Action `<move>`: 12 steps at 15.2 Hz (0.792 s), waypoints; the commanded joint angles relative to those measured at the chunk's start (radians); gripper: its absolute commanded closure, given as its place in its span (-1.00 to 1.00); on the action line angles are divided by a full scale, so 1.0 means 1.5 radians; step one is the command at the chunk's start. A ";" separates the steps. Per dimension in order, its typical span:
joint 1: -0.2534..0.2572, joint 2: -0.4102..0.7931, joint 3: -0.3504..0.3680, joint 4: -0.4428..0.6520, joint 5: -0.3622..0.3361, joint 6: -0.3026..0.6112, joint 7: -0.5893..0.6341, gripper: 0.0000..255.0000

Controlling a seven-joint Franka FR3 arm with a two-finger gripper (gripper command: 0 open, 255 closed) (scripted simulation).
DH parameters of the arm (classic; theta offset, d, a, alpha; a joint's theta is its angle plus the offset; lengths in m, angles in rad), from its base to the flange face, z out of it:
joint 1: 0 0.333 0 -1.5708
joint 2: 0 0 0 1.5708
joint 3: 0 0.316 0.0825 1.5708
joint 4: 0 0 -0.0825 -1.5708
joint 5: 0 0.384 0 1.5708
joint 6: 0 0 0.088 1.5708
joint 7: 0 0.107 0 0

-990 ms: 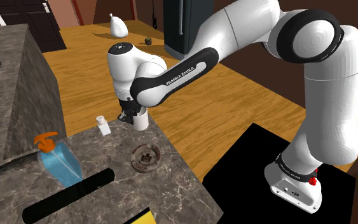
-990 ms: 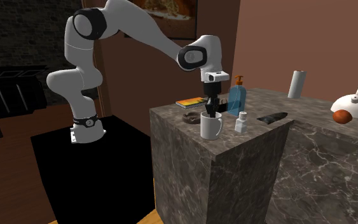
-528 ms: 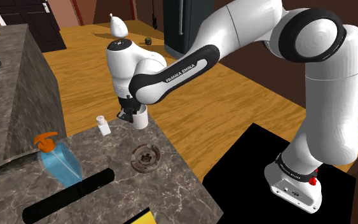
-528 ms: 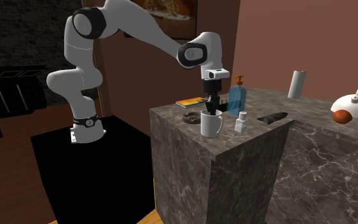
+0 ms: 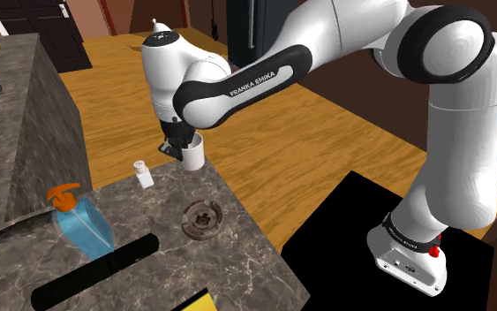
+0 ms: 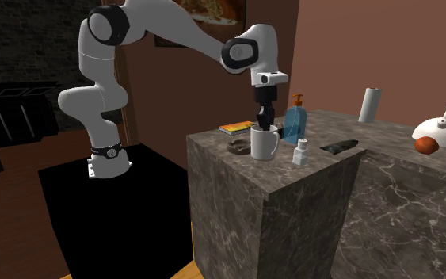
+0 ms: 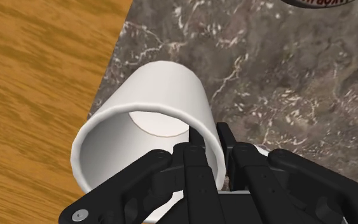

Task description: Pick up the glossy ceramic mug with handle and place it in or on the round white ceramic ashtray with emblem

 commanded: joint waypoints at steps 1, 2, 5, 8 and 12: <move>-0.001 -0.006 0.002 0.009 0.005 -0.015 -0.004 1.00; -0.001 -0.009 0.003 0.015 0.007 -0.022 -0.006 1.00; -0.001 -0.016 0.006 0.031 0.013 -0.045 -0.012 1.00; -0.001 -0.023 0.008 0.049 0.018 -0.068 -0.018 1.00; 0.013 -0.064 0.023 0.001 0.027 -0.064 0.015 1.00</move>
